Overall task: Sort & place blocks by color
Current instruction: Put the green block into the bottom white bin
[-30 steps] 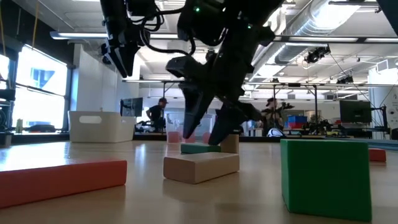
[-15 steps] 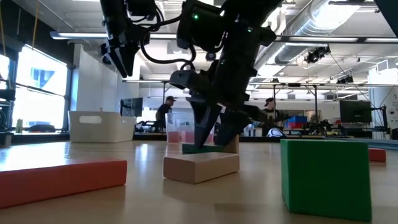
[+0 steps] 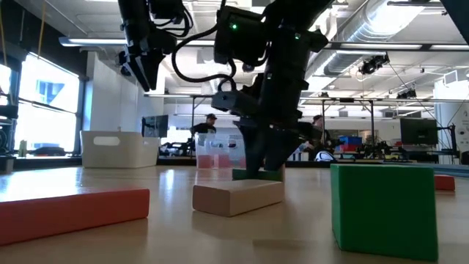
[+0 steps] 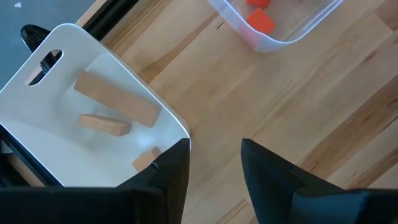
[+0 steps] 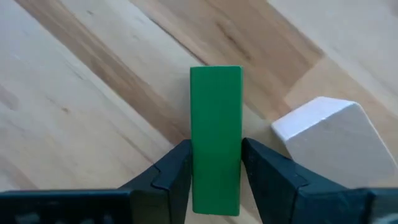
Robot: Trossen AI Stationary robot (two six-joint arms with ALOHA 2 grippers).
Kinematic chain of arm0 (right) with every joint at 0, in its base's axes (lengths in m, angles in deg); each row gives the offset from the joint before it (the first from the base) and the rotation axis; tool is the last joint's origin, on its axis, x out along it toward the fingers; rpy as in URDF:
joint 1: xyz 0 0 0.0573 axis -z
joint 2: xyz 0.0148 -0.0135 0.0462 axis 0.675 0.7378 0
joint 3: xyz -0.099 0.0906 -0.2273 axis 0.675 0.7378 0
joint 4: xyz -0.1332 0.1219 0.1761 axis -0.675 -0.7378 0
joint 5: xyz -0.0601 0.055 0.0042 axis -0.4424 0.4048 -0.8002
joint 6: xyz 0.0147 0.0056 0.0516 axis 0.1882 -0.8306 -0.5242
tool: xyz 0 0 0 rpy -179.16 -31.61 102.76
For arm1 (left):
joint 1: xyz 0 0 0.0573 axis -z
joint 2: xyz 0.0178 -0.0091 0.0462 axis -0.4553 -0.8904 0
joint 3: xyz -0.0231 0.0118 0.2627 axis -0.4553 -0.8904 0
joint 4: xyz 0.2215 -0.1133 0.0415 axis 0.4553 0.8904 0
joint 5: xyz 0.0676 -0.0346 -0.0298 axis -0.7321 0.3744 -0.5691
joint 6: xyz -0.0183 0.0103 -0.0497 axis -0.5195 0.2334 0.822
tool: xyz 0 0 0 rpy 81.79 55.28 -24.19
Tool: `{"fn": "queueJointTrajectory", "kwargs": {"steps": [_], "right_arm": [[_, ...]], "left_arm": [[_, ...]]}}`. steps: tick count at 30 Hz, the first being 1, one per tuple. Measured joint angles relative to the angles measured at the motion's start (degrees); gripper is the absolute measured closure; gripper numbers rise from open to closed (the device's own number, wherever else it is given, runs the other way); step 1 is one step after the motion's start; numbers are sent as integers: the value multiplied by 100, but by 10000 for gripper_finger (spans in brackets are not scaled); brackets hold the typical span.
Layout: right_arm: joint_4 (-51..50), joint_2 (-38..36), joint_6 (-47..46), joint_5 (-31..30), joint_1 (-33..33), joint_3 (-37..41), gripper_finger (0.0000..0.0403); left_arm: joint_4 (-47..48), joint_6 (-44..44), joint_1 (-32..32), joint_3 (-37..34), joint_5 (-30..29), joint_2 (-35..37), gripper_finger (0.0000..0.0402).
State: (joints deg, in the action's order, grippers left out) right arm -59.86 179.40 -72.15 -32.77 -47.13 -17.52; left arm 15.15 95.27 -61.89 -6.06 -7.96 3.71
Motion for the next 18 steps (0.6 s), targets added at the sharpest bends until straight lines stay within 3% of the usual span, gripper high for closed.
{"fn": "queueJointTrajectory", "kwargs": {"steps": [9,15,18], "right_arm": [[-404,-2,290,-203,2,0,268],[-433,-20,401,-20,17,0,330],[-444,-22,539,41,8,-4,330]], "left_arm": [[0,-10,0,0,0,0,268],[0,-105,0,0,0,0,268],[0,-106,0,0,0,0,268]]}}
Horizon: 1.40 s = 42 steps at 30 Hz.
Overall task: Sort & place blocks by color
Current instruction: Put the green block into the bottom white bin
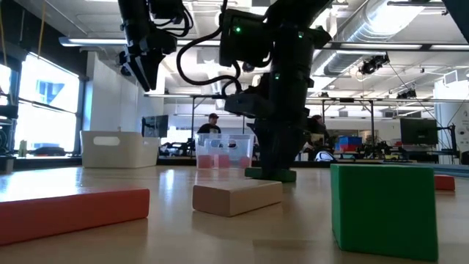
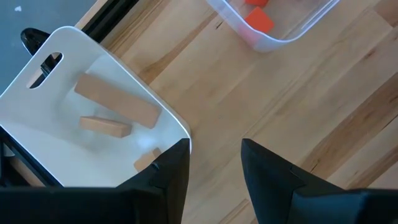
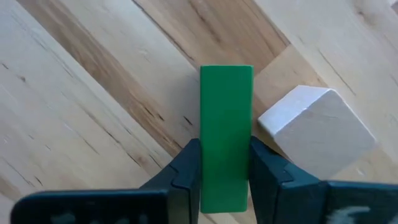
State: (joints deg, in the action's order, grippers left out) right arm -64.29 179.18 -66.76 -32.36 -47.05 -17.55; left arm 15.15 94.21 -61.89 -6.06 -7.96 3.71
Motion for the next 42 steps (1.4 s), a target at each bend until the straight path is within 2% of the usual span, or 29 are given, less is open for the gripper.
{"fn": "queueJointTrajectory", "kwargs": {"steps": [6,9,26,31,36,42], "right_arm": [[-448,60,167,-3,-121,-442,330],[-1115,94,257,-60,-203,-809,330],[-3470,67,105,-1176,-545,-2635,330],[-4013,59,-296,-1422,-680,-2853,330],[-4713,59,-594,-1534,-869,-2855,330],[-4701,-140,-593,-1574,-1168,-2621,330]], "left_arm": [[-1,0,0,0,1,0,268],[0,-1,0,0,2,0,268],[0,2,4,0,7,0,268],[0,189,85,0,218,0,268],[0,475,463,0,382,0,268],[-4,1024,1128,0,383,0,268]]}}
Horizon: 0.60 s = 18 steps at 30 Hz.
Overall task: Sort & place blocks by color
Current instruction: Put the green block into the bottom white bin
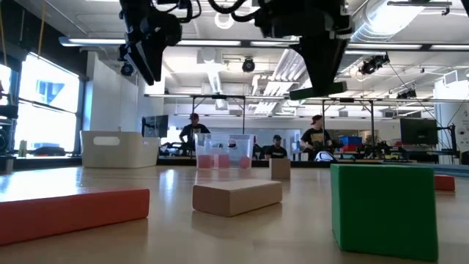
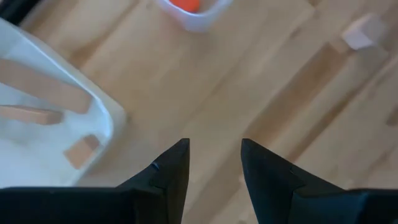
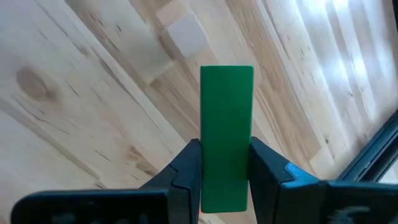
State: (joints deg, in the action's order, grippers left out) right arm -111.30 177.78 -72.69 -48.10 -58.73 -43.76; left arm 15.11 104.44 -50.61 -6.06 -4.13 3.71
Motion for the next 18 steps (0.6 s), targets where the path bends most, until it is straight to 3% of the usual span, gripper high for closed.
{"fn": "queueJointTrajectory", "kwargs": {"steps": [9,18], "right_arm": [[14,-891,-733,258,-476,1243,330],[267,-2210,-2282,622,-1430,2561,330]], "left_arm": [[-179,1565,1129,0,72,-2,268],[-1445,2623,2114,0,67,-2,268]]}}
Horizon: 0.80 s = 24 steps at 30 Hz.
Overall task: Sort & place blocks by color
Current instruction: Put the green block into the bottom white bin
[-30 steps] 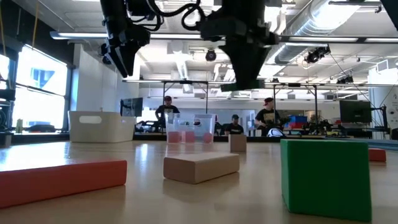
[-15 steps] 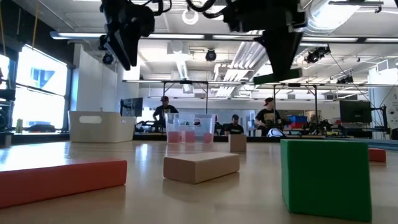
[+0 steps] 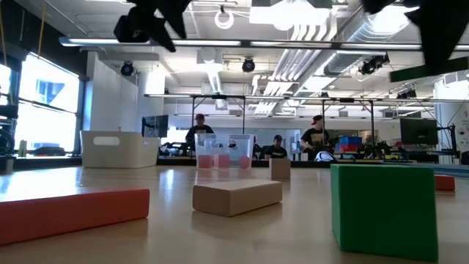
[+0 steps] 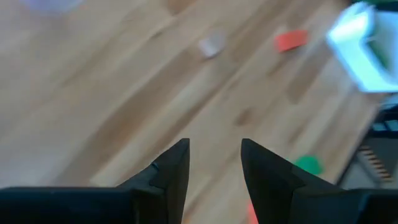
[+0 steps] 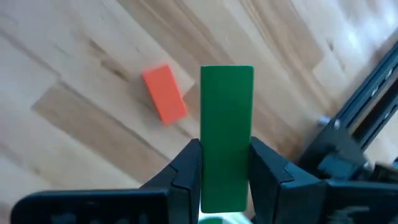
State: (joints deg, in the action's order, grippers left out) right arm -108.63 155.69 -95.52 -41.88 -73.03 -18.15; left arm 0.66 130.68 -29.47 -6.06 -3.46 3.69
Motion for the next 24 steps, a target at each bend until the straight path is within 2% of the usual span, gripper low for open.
{"fn": "queueJointTrajectory", "kwargs": {"steps": [6,13,19,24], "right_arm": [[44,-554,-1094,263,-773,488,330],[189,-643,-2241,754,-1743,801,330],[440,-643,-3237,922,-2467,846,330],[533,-643,-4127,1004,-3006,846,330]], "left_arm": [[-810,402,391,0,0,0,268],[-1509,564,714,0,0,-24,268],[-1744,566,820,0,0,-33,265],[-1780,562,877,0,-1,-33,243]]}}
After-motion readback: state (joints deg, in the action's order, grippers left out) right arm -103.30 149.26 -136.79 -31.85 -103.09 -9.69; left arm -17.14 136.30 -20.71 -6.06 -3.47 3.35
